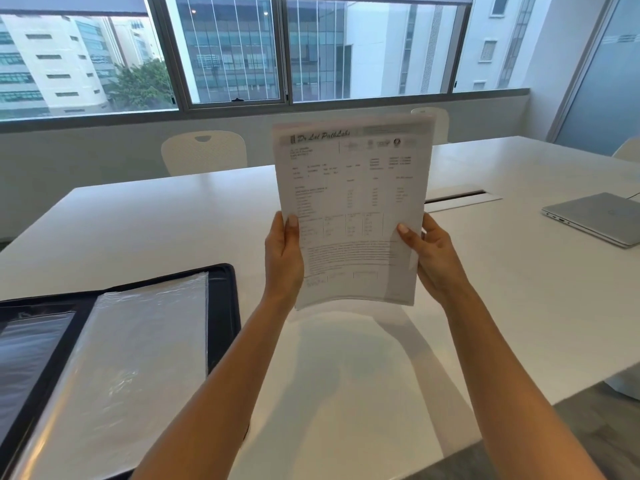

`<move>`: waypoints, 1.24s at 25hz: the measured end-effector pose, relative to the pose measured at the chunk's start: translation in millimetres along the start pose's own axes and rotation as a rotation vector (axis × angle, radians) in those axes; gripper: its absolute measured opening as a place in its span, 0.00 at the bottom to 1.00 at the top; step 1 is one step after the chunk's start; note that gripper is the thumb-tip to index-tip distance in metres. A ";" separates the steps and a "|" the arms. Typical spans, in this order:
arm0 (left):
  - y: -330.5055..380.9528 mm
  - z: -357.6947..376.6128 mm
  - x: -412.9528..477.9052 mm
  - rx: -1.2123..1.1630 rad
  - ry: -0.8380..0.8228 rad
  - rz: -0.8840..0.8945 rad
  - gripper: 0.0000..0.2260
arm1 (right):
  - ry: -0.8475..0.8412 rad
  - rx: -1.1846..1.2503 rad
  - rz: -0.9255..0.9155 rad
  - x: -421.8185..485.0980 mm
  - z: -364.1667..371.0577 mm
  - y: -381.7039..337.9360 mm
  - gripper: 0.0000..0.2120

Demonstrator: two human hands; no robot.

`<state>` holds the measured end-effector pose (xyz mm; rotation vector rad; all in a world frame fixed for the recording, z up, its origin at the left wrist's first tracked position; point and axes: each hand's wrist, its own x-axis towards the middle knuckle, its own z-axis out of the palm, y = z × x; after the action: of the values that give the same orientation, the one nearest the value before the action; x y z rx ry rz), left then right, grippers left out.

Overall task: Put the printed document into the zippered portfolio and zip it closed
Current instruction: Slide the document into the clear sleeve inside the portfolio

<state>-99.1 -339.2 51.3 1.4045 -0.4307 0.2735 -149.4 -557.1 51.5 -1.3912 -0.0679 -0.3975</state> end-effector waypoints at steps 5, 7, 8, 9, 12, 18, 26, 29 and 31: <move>-26.1 -14.1 -24.9 0.044 -0.044 -0.125 0.10 | -0.042 0.006 0.070 -6.5 -7.6 38.0 0.21; -36.2 -16.0 -30.5 0.090 -0.075 -0.156 0.10 | -0.040 -0.006 0.106 -13.3 -10.5 53.5 0.21; -39.1 -16.1 -30.0 0.099 -0.093 -0.165 0.10 | -0.033 -0.011 0.118 -15.4 -10.9 57.5 0.20; -40.8 -16.3 -29.1 0.105 -0.106 -0.172 0.10 | -0.026 -0.012 0.126 -16.5 -11.0 59.9 0.20; -40.7 -14.2 -23.7 0.136 -0.071 -0.177 0.11 | -0.020 -0.017 0.136 -13.5 -9.4 58.1 0.20; -24.5 -12.1 -5.5 0.051 0.113 -0.430 0.11 | -0.099 -0.053 0.176 3.7 -11.0 34.5 0.17; -18.9 -15.7 2.1 -0.332 0.331 -0.683 0.10 | 0.014 0.388 0.274 -12.4 16.3 57.1 0.18; -24.3 -13.4 -0.1 -0.420 0.375 -0.725 0.09 | 0.048 0.503 0.272 -16.0 45.4 67.9 0.17; -27.2 -12.0 -3.6 -0.436 0.414 -0.732 0.08 | 0.072 0.543 0.275 -15.4 60.9 68.7 0.16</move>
<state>-89.0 -331.3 24.2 0.9592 0.3575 -0.1286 -131.0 -486.3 -6.0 -0.8336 0.0707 -0.1781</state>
